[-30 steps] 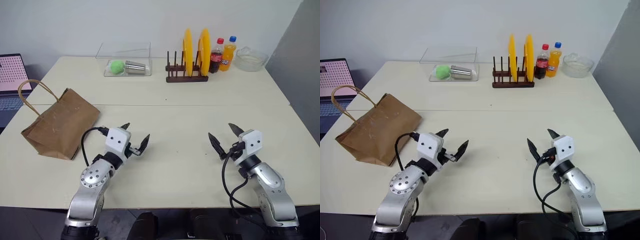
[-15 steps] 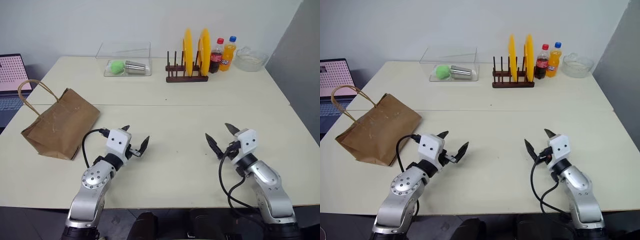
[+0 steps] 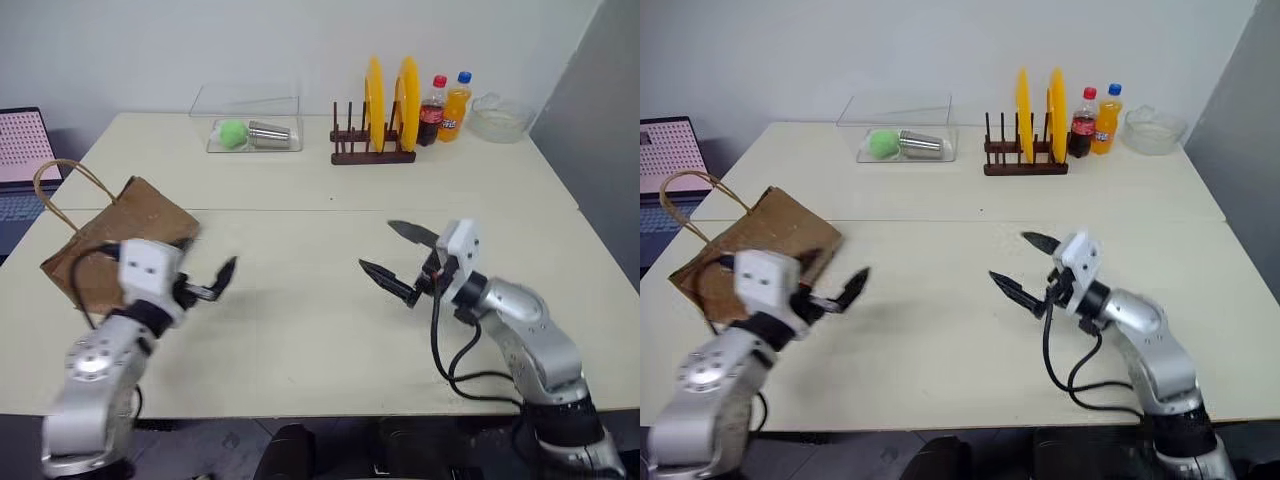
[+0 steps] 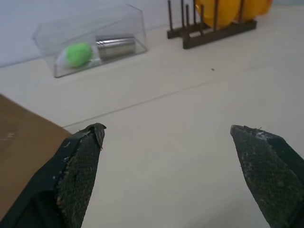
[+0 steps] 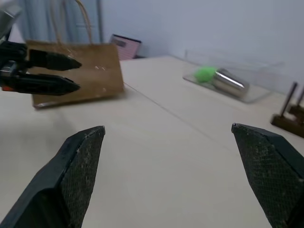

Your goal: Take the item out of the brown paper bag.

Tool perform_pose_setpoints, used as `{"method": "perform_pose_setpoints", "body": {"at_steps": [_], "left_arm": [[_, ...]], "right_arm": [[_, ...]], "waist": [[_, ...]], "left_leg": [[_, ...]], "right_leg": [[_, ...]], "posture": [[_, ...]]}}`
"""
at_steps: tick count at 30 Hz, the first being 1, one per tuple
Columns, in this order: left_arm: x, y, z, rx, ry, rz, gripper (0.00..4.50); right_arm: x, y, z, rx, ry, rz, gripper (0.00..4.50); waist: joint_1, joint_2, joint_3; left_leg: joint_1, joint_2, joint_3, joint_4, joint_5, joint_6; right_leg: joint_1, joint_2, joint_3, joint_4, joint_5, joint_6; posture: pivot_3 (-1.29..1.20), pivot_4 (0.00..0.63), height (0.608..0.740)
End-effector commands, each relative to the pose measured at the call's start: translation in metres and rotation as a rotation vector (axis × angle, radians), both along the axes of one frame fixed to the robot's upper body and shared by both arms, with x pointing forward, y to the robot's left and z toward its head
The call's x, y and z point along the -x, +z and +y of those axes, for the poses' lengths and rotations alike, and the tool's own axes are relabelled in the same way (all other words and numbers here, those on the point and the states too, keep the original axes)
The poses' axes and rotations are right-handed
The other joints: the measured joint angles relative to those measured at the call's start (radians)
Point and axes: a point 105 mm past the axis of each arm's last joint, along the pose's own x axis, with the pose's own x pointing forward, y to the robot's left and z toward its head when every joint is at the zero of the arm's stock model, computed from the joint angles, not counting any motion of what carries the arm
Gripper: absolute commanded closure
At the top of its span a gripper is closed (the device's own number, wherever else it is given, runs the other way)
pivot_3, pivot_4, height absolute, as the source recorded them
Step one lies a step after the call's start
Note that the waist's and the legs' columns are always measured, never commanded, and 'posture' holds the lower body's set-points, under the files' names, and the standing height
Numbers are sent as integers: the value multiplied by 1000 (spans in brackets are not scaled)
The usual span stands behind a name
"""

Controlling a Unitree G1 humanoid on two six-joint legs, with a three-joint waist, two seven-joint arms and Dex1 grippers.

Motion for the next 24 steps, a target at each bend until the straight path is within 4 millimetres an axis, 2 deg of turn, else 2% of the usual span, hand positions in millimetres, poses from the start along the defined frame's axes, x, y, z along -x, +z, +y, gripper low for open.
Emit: {"method": "perform_pose_setpoints", "body": {"at_steps": [1, 3, 6, 10, 13, 16, 20, 24], "left_arm": [[16, 21, 13, 43, -16, -10, 0], [25, 25, 31, 65, 9, 52, 0], [35, 42, 53, 45, 26, 97, 0], [42, 77, 86, -11, 42, 135, 0], [45, 82, 108, -53, 51, 244, 0], [39, 85, 134, -120, 88, 296, 0], [25, 89, 155, -131, 94, 332, 0], [12, 83, 171, -88, 104, 361, 0]], "right_arm": [[9, 16, 10, 13, 157, -3, 19], [6, 21, 11, 20, 198, 9, 19], [-1, 24, 13, 10, 216, 17, 19], [0, 21, 18, 23, 252, 25, 19], [8, 21, 22, 52, 301, 23, 19], [12, 25, 24, 75, 322, 7, 19], [14, 32, 27, 97, 327, -17, 19], [16, 38, 28, 111, 322, -35, 19]], "waist": [[3, 0, 0], [2, -1, 1], [1, -2, 1], [3, -2, 1], [1, 0, 2], [0, 1, 3], [2, 1, 3], [2, 0, 2]], "left_leg": [[0, 0, 0, 0, 0, 0], [0, 0, -1, 0, 0, 0], [0, 0, -2, 0, 0, 0], [0, 0, -3, 0, 0, 0], [-1, 0, -2, -1, 0, 0], [-1, 0, -1, -2, 0, 0], [-3, 0, -2, -2, 0, 0], [-7, 0, -1, -2, 0, -1]], "right_leg": [[0, 0, 0, 0, 0, 0], [0, 0, 0, -1, 0, 0], [0, 0, -1, 0, 0, 0], [0, 0, -3, -1, -1, -1], [-1, 0, -2, -1, -1, -2], [-2, 0, -1, -1, -1, -2], [-5, 0, -2, 1, -2, -3], [-10, -1, -2, 1, -1, -2]], "posture": [[0, 150, 740], [0, 150, 740], [0, 150, 740], [0, 150, 740], [0, 150, 740], [0, 150, 740], [0, 150, 740], [0, 150, 740]]}}
